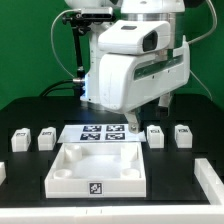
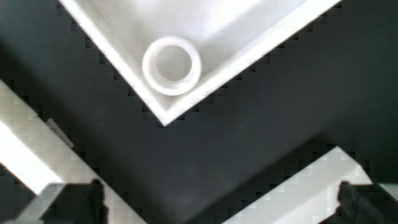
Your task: Assemble one leg
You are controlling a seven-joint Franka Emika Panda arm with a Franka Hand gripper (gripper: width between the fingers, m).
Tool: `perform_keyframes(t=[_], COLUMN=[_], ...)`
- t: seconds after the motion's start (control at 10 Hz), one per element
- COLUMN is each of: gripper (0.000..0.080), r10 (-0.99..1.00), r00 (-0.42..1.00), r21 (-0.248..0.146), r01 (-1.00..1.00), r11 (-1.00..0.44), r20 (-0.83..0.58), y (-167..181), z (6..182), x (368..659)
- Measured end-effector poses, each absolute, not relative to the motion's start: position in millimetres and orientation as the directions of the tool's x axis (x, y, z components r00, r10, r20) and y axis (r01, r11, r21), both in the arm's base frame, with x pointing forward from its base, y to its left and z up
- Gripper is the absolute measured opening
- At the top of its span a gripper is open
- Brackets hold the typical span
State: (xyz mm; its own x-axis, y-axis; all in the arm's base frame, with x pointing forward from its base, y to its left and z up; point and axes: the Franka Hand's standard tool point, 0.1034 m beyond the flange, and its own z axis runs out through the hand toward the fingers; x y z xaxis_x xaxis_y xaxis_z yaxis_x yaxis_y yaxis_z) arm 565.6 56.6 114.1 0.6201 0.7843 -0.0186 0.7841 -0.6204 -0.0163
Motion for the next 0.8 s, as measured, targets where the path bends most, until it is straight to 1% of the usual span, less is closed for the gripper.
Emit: perform_keyframes(t=[0.8], gripper=[0.0650], r10=[0.784], r00=[0.620], r21=[-0.018], r01=[0.784], r11=[-0.621], r20=[-0.020], y=[56.6], z=[112.9], x=[565.2])
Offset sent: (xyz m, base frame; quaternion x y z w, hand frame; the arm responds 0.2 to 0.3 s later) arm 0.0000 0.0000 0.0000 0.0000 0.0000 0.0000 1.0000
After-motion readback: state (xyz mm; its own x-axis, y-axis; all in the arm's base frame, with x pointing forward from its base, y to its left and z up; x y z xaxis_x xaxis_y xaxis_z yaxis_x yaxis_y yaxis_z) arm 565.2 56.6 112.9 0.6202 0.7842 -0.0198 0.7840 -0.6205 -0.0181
